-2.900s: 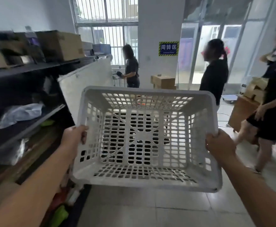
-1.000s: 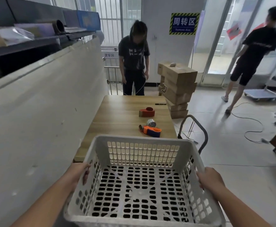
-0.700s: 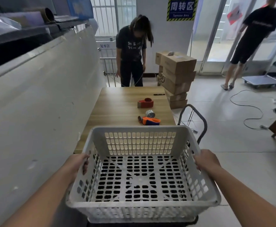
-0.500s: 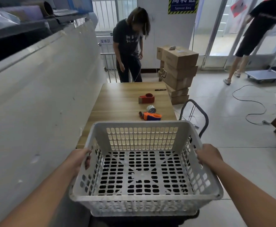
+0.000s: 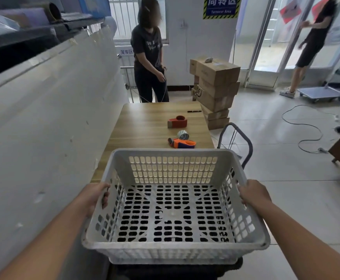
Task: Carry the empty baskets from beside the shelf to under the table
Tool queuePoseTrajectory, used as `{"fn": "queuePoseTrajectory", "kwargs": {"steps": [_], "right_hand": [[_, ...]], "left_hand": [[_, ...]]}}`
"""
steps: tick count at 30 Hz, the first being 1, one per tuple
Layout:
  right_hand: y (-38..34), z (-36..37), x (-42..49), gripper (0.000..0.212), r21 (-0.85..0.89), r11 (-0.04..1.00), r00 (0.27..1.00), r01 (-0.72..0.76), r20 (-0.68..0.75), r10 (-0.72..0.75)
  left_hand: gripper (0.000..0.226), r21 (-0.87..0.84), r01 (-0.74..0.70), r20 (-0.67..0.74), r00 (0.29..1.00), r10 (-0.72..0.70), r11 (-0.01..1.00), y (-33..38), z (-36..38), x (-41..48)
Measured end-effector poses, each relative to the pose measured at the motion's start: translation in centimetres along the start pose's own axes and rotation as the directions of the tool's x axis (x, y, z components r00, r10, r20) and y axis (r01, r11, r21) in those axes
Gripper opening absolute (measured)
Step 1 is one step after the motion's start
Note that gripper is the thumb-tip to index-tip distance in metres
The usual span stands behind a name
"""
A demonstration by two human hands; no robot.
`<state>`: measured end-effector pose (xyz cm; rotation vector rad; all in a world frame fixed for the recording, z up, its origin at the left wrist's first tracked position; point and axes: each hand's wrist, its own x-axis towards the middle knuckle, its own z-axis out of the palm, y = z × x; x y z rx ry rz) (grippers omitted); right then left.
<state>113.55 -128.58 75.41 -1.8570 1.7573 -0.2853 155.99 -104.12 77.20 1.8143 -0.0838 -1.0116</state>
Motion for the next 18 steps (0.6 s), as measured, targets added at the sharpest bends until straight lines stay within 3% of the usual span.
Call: {"fn": "queuePoseTrajectory", "kwargs": {"steps": [7,12,14,16,18], "right_hand": [[-0.3,0.1,0.2,0.02,-0.065,0.998,1.0,0.01,0.023,-0.008],[-0.6,-0.3,0.5,0.021,-0.222,0.975,0.996,0.029,0.089,-0.009],[-0.8,-0.6,0.4,0.028,-0.268,0.963,0.996,0.03,0.094,-0.005],[-1.0,-0.6,0.3,0.04,-0.24,0.97,0.997,0.04,0.078,-0.022],[-1.5,-0.6,0.0,0.053,-0.209,0.975,0.997,0.071,0.036,-0.065]], "left_hand": [[0.014,-0.006,-0.013,-0.001,1.0,0.013,1.0,-0.5,-0.8,-0.1],[0.024,0.178,-0.071,0.002,0.997,0.071,0.981,-0.2,-1.0,0.2],[0.026,0.383,-0.131,-0.01,0.989,0.146,0.914,0.1,-1.0,0.0],[0.029,0.643,-0.17,-0.017,0.971,0.236,0.747,0.3,-1.0,-0.4],[0.038,0.787,-0.171,-0.028,0.95,0.312,0.592,0.8,-1.2,-0.9]]}}
